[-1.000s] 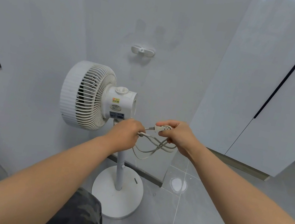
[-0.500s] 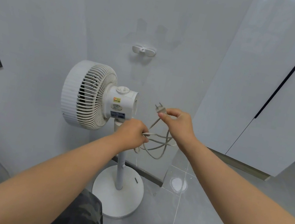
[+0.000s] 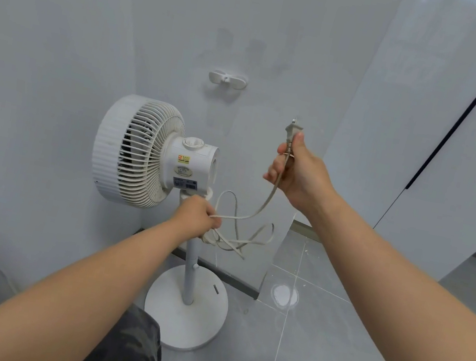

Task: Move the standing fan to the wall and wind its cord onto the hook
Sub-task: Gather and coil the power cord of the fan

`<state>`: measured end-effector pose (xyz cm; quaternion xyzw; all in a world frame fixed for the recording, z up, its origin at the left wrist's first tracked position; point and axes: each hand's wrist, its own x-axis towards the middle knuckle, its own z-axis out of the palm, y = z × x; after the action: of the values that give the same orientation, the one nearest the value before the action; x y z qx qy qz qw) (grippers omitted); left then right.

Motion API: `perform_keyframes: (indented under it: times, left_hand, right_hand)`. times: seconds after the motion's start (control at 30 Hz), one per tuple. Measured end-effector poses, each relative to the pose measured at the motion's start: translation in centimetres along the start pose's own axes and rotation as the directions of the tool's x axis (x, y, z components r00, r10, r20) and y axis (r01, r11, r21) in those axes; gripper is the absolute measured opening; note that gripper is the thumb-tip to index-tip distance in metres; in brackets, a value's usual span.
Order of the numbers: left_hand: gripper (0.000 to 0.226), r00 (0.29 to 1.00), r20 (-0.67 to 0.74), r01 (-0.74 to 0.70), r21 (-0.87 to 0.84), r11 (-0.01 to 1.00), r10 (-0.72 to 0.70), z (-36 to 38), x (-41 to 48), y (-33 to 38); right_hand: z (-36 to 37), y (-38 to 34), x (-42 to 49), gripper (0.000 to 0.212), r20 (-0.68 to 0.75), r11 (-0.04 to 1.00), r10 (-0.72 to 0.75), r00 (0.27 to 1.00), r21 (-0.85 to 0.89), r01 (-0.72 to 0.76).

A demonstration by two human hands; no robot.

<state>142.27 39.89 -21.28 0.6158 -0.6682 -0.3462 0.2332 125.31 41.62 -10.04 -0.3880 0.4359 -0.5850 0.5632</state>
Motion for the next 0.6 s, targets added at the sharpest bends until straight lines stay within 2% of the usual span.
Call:
perform_keyframes:
  times: [0.07,0.13,0.2,0.27,0.37,0.47,0.6]
  left_hand:
    - [0.007,1.0,0.002,0.031,-0.18,0.983,-0.031,-0.2,0.0,0.2]
    - [0.022,0.998,0.057,0.059,-0.373,0.926,-0.041,-0.5,-0.3,0.7]
    - [0.032,0.988,0.15,0.102,-0.503,0.858,-0.029,-1.0,-0.5,1.1]
    - [0.04,0.969,0.245,0.137,-0.573,0.808,0.01,-1.7,-0.6,1.2]
    - [0.041,0.934,0.349,0.185,-0.656,0.732,0.077,-2.7,-1.0,1.0]
    - [0.042,0.905,0.401,0.21,-0.714,0.668,0.144,-3.2,-1.3,0.9]
    - [0.042,0.902,0.4,0.197,-0.714,0.671,0.161,-3.5,-1.4,0.7]
  right_hand:
    - [-0.3,0.1,0.2,0.043,-0.053,0.975,-0.082,0.995,-0.211,0.069]
    - [-0.8,0.3,0.2,0.041,-0.102,0.917,-0.165,0.981,-0.382,0.114]
    - [-1.4,0.5,0.4,0.034,-0.145,0.871,-0.212,0.966,-0.476,0.12]
    - [-2.3,0.7,0.7,0.025,-0.186,0.894,-0.188,0.964,-0.439,0.09]
    - [-3.7,1.0,1.2,0.029,-0.246,0.936,-0.123,0.962,-0.352,0.029]
    - [-4.5,1.6,1.6,0.04,-0.242,0.903,-0.132,0.961,-0.429,0.016]
    - [-4.8,2.4,1.6,0.04,-0.186,0.81,-0.18,0.966,-0.585,0.038]
